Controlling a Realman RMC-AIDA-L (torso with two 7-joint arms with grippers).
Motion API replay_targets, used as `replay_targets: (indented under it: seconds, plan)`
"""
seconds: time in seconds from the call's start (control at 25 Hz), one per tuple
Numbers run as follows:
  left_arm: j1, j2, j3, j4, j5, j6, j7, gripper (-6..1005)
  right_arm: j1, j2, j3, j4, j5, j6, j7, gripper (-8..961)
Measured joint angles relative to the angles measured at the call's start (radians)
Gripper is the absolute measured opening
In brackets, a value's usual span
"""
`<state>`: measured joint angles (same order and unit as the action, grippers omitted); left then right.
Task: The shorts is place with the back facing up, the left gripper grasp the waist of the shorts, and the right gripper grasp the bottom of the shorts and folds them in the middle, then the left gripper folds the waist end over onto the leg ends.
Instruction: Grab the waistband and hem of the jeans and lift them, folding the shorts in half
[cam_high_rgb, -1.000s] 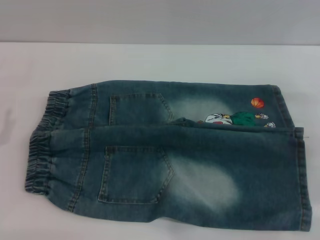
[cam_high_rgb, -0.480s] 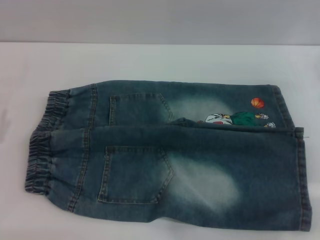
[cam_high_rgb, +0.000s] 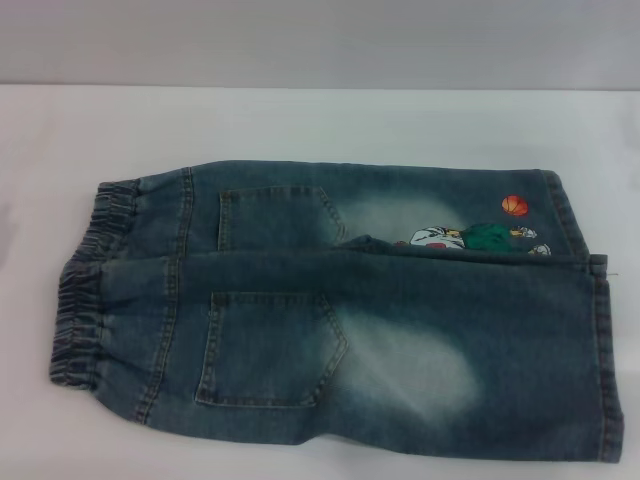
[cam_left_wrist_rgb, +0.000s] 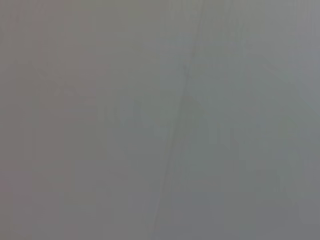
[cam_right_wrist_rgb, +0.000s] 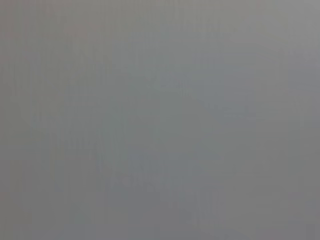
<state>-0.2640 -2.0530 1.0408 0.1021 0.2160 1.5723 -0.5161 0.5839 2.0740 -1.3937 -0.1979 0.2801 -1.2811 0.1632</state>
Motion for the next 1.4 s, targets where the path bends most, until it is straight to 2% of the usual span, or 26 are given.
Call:
replay_targets:
  seconds: [0.24,0.4,0.56,0.72,0.8,1.04,1.28,1.4]
  plan:
    - [-0.006,0.008,0.001,0.037,0.010,-0.045,-0.032,835,0.002,0.000,-0.006,-0.010,0.001,0.004,0.020,673]
    - [-0.010,0.043,0.030,0.094,0.069,-0.143,-0.157,835,0.007,0.003,-0.008,-0.010,0.002,0.006,0.027,672]
    - [-0.019,0.087,0.037,0.156,0.158,-0.220,-0.294,834,0.013,0.004,-0.008,-0.008,0.003,0.014,0.027,672]
    - [-0.034,0.109,0.031,0.191,0.199,-0.249,-0.358,833,0.022,0.004,-0.007,-0.007,0.004,0.036,0.027,672]
    - [-0.038,0.105,0.015,0.197,0.200,-0.250,-0.353,833,0.025,0.005,-0.002,-0.006,0.004,0.050,0.027,672]
    - [-0.040,0.076,-0.027,0.221,0.199,-0.254,-0.325,833,0.028,0.003,0.018,-0.005,0.004,0.069,0.022,671]
    - [-0.035,0.071,-0.027,0.223,0.197,-0.255,-0.352,833,0.029,0.000,0.027,-0.005,0.004,0.070,0.019,671]
    - [-0.032,0.090,-0.016,0.225,0.211,-0.255,-0.449,833,0.033,-0.002,0.028,-0.007,0.004,0.069,0.019,670]
